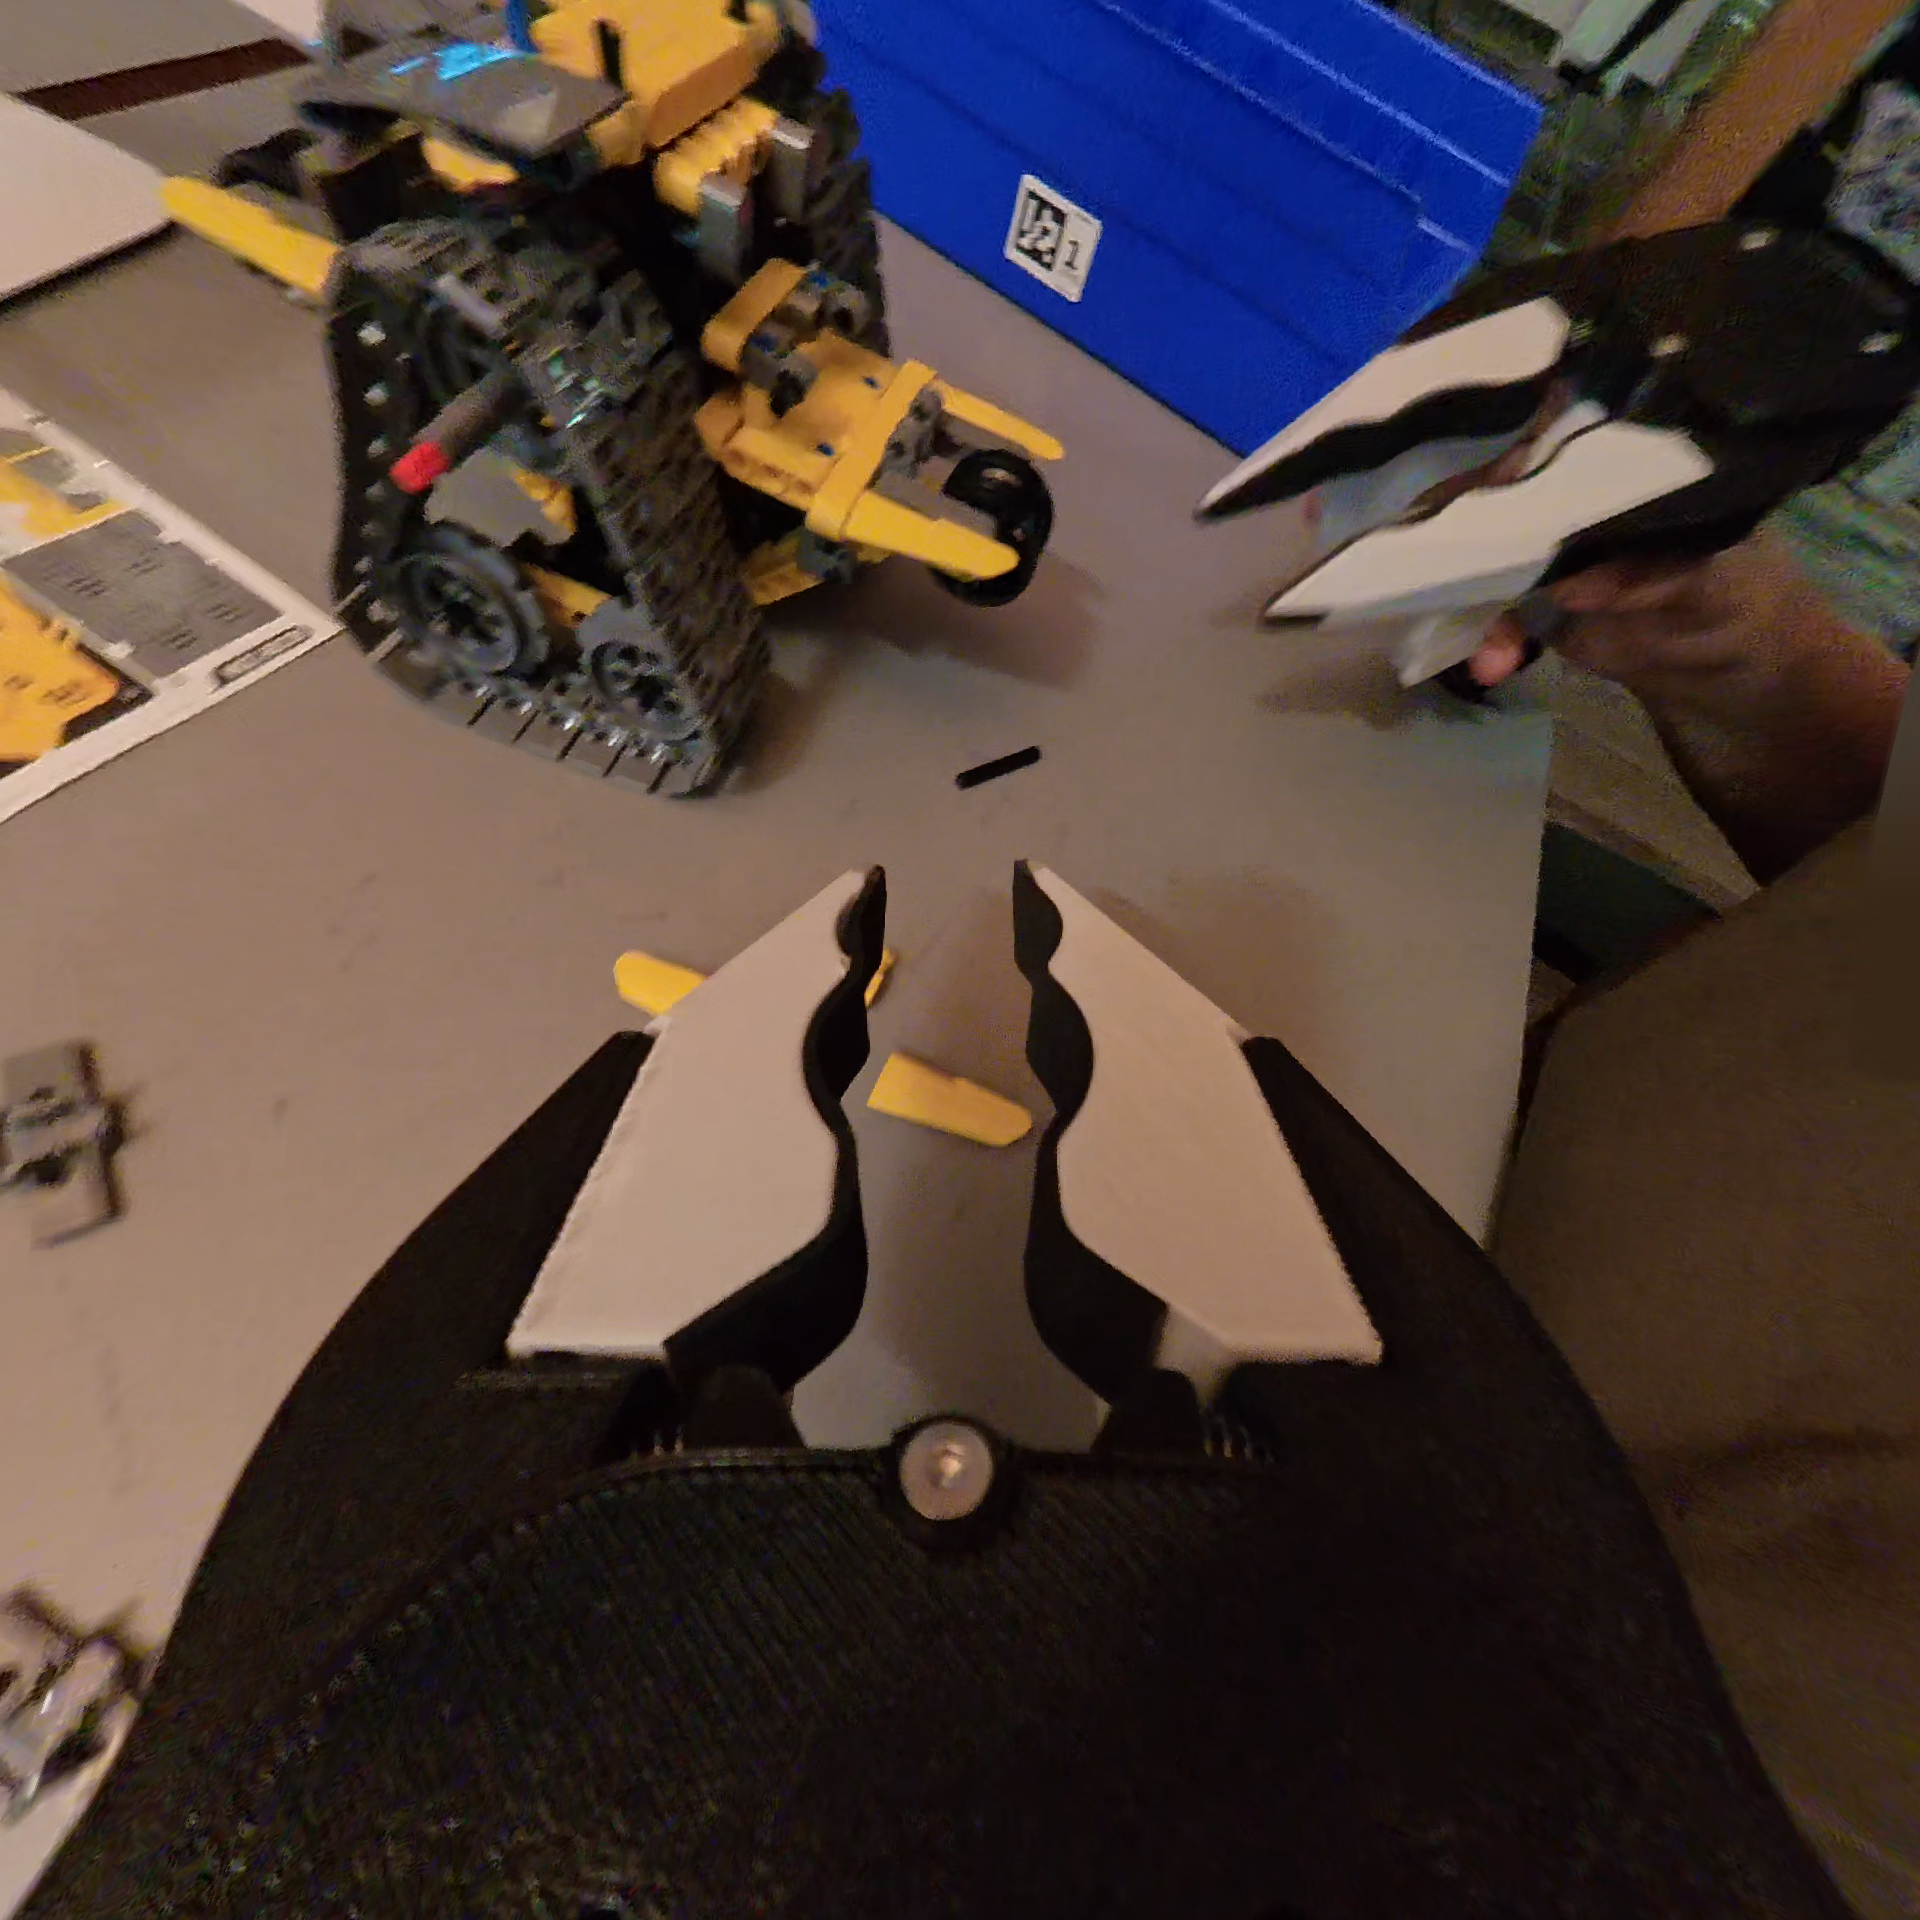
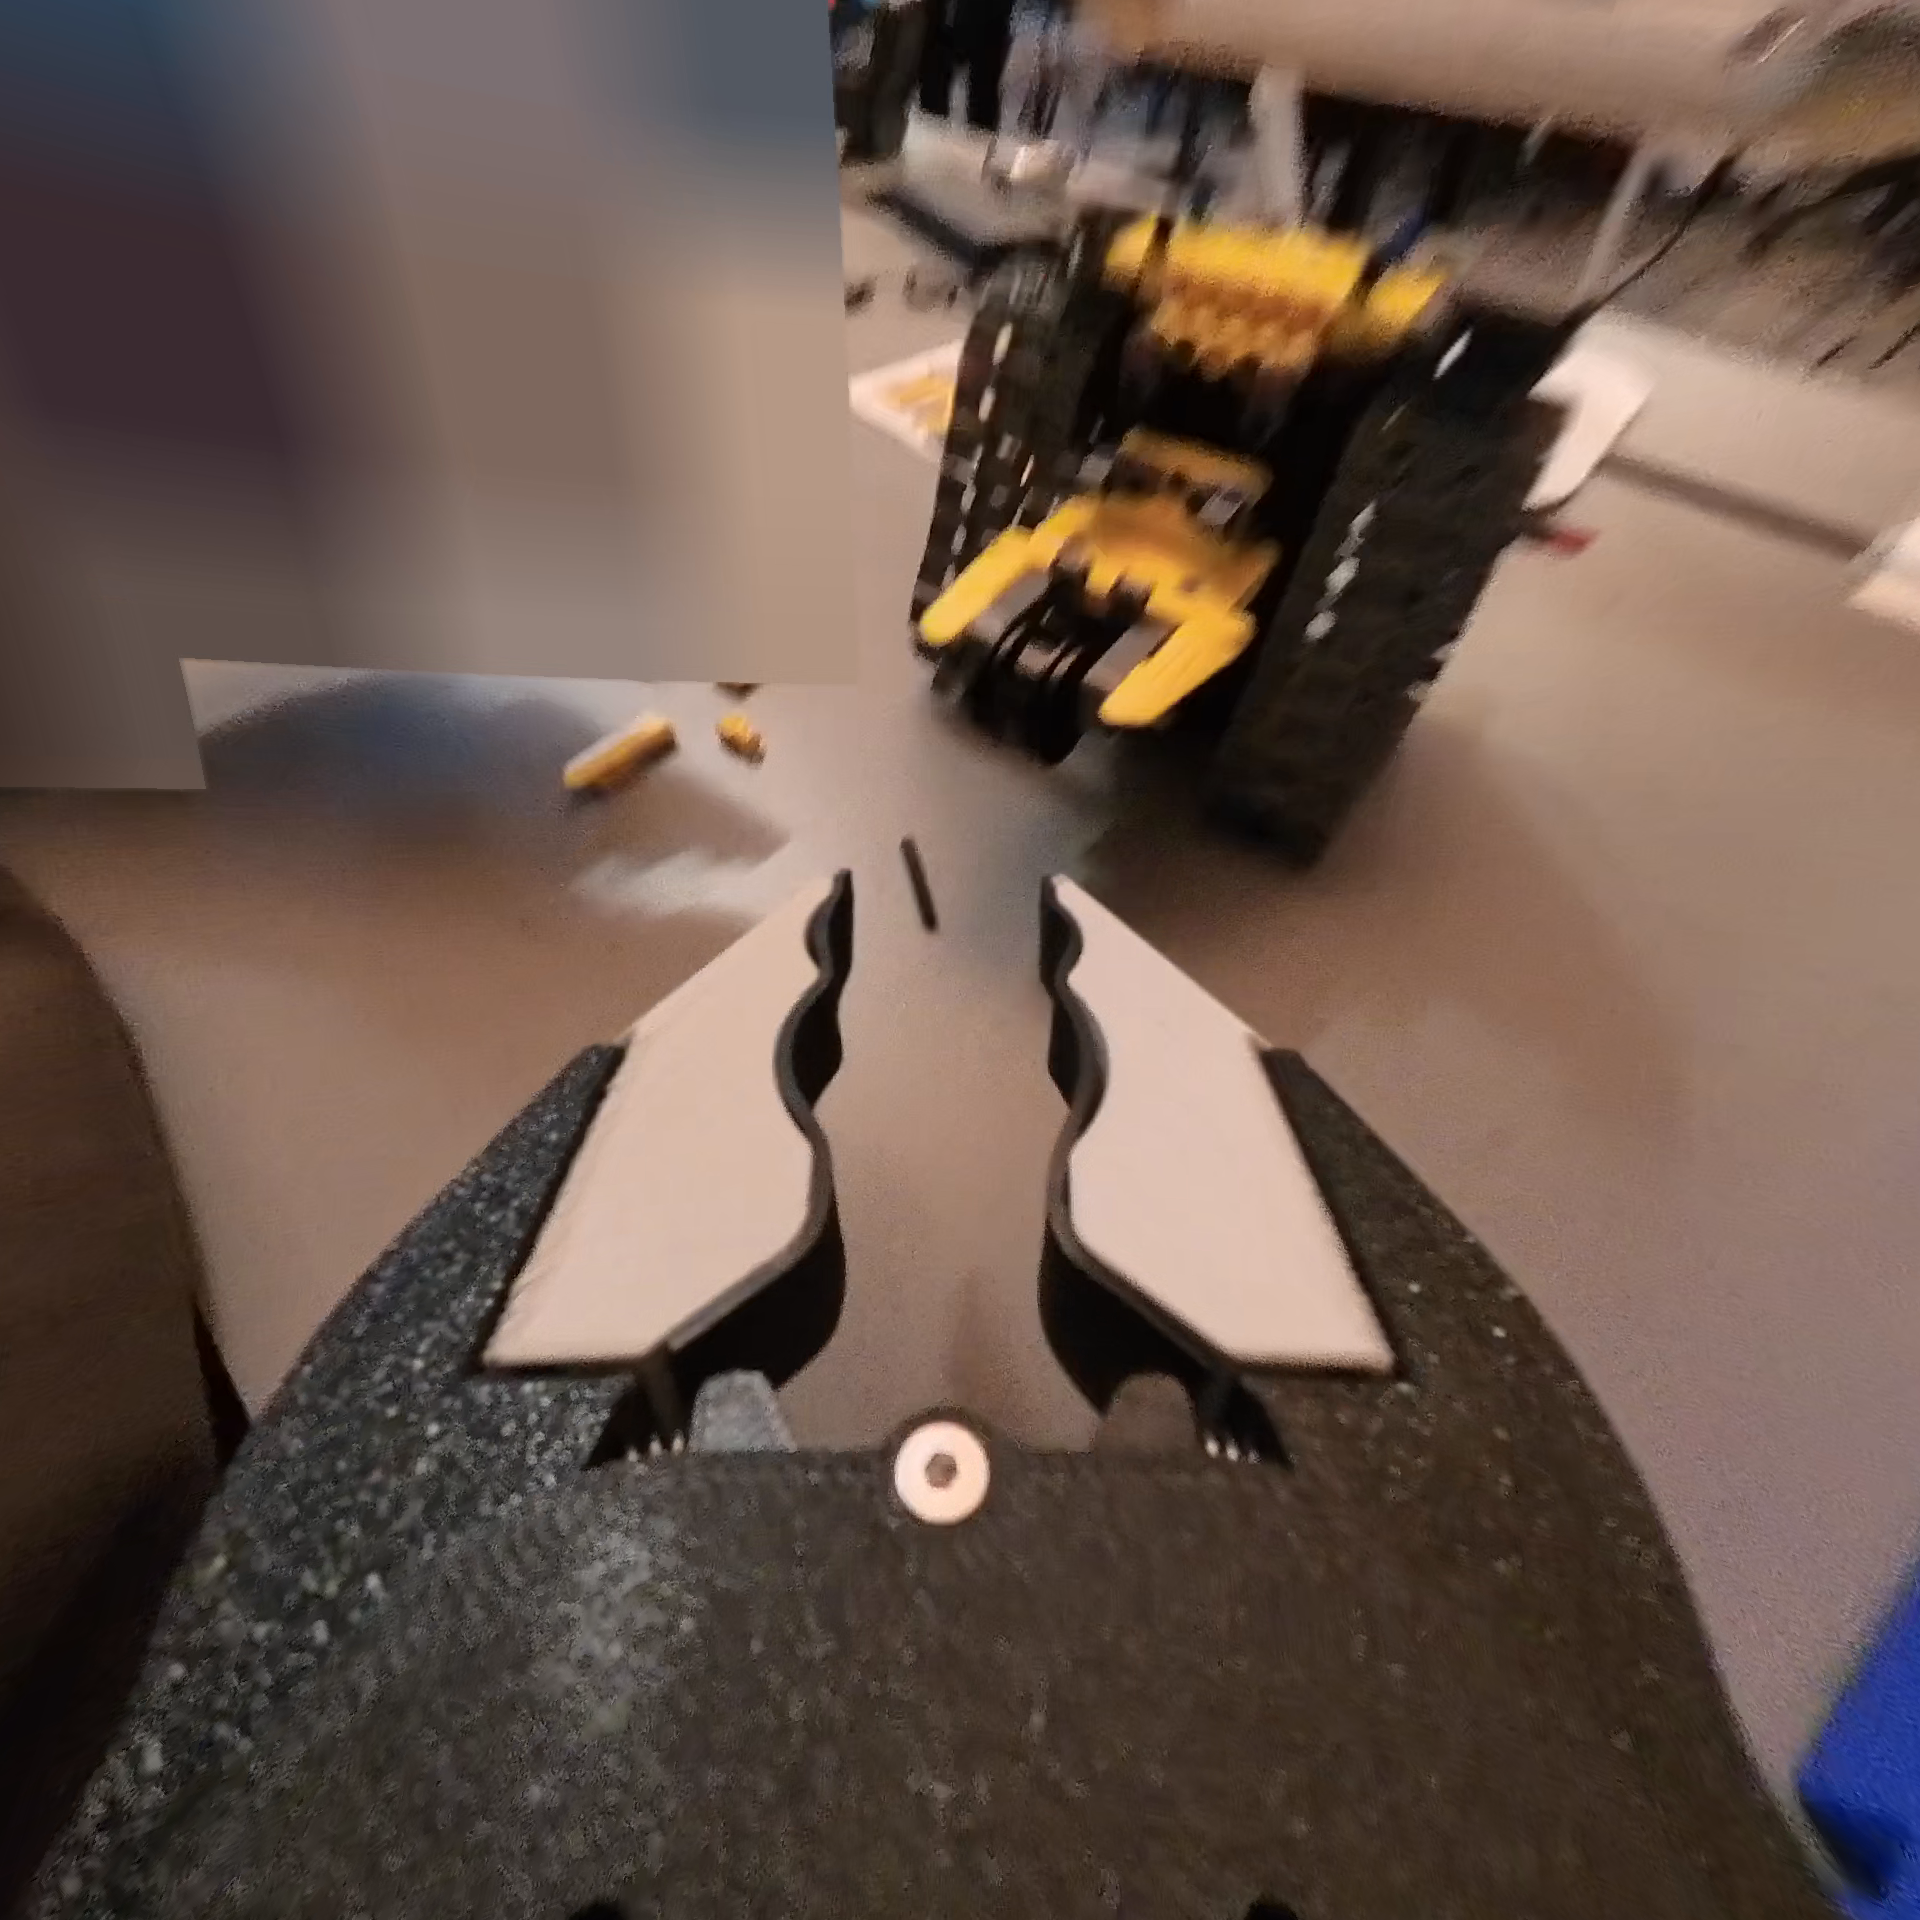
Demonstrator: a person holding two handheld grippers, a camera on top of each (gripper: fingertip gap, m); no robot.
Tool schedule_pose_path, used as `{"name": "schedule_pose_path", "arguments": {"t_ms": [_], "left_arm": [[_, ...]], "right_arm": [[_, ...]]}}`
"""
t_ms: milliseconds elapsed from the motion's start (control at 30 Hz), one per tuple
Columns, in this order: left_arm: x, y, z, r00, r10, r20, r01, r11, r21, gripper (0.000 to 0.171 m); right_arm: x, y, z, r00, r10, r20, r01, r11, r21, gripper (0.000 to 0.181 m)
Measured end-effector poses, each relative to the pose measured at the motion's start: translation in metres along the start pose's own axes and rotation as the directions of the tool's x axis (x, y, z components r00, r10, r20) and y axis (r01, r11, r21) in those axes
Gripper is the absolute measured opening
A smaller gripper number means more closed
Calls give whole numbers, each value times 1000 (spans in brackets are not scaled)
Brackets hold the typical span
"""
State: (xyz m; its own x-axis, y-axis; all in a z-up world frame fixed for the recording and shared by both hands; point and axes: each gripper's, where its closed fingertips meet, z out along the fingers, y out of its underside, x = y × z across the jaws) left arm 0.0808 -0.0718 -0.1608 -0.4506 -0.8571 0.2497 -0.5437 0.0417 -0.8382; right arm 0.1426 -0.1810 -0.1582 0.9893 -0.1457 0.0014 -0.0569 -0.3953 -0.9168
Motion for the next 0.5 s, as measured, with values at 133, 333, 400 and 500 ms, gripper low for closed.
{"name": "schedule_pose_path", "arguments": {"t_ms": [133,333,400,500], "left_arm": [[9,-7,14,997,80,-6,-80,996,-46,25],[-17,0,6,982,156,111,-144,984,-108,37],[-29,4,0,979,156,128,-142,983,-117,44],[-53,10,-5,971,187,149,-167,977,-133,49]], "right_arm": [[-6,25,33,996,-58,61,67,985,-159,27],[-7,35,60,989,-99,114,127,954,-271,25],[-7,39,63,989,-87,121,120,945,-304,24],[-7,43,66,989,-77,127,116,936,-332,23]]}}
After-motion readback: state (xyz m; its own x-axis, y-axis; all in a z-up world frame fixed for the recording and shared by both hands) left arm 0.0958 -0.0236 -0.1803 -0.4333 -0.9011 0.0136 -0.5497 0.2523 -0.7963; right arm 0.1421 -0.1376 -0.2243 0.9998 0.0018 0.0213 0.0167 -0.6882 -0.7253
